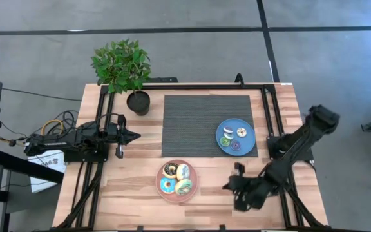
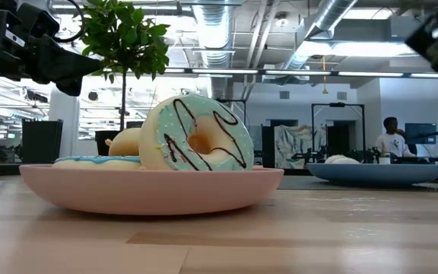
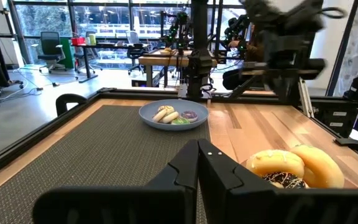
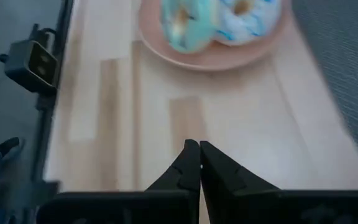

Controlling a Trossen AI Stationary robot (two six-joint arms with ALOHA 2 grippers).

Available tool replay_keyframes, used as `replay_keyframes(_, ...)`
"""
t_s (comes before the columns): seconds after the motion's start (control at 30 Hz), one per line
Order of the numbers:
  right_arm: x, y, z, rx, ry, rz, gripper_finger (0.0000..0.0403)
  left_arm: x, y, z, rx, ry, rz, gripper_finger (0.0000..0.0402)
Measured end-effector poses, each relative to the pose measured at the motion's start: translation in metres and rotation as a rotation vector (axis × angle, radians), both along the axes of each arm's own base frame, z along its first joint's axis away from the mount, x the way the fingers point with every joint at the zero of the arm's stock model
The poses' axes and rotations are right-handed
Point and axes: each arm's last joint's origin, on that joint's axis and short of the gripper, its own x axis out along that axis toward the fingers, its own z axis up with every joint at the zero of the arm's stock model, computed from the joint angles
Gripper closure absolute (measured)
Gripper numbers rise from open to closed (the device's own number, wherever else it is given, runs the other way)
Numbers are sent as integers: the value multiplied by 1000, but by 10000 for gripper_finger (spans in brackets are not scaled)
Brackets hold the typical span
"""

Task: Pick & Place donuts
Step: Return to Home Position

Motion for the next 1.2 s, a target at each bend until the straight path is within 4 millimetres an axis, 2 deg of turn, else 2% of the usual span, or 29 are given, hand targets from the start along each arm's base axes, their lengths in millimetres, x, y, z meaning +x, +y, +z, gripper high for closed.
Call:
replay_keyframes(0.3,-52,-79,-11,35,-153,23,403,0,0,0,0,0,0,402)
replay_keyframes(0.5,-71,-125,-13,74,-317,57,403,0,0,0,0,0,0,402)
replay_keyframes(0.63,-83,-149,-13,88,-415,19,403,0,0,0,0,1,0,402)
replay_keyframes(0.8,-98,-168,-13,84,-554,17,403,0,0,0,0,0,0,402)
replay_keyframes(1.03,-116,-185,-11,90,-755,33,403,0,0,0,0,1,0,402)
replay_keyframes(1.2,-116,-188,-21,104,-697,59,403,0,0,0,0,1,0,402)
